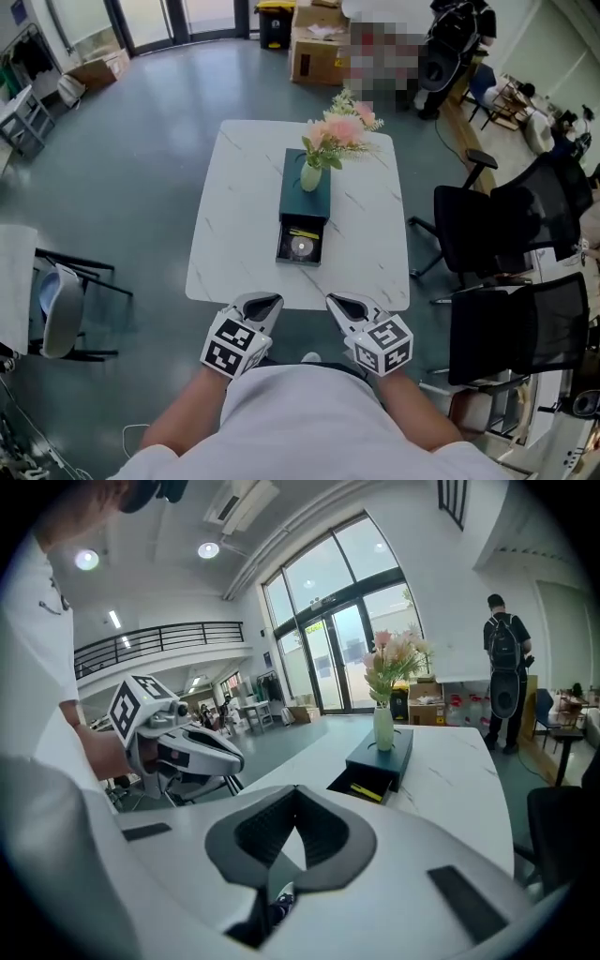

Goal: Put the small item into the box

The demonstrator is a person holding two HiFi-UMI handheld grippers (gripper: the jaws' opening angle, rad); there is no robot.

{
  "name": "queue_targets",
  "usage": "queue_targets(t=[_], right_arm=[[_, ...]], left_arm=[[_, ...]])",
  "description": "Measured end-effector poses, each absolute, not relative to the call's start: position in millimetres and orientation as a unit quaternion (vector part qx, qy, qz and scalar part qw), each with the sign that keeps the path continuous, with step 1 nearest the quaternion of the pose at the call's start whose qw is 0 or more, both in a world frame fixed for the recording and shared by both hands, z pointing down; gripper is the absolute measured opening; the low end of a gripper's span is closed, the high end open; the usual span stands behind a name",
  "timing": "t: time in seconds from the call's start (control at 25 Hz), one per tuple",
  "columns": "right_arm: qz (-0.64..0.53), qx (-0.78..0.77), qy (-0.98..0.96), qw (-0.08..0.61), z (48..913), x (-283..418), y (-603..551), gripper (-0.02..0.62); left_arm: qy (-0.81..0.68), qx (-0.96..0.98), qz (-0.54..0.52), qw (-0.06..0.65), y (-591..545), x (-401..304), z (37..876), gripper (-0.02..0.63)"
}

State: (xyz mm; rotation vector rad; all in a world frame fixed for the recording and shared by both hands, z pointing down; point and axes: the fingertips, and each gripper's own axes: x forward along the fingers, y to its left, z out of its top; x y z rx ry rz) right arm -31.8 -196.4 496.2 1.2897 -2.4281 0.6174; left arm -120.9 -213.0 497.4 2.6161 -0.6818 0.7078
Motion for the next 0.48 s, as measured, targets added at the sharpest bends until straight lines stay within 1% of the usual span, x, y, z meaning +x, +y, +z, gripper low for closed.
queue_targets(t=[0.48], right_arm=[[0.208,0.415,-0.872,0.156,499.4,-21.4,-125.1,0.015]], left_arm=[[-0.296,0.907,0.236,0.183,-139.0,-119.1,489.4,0.015]])
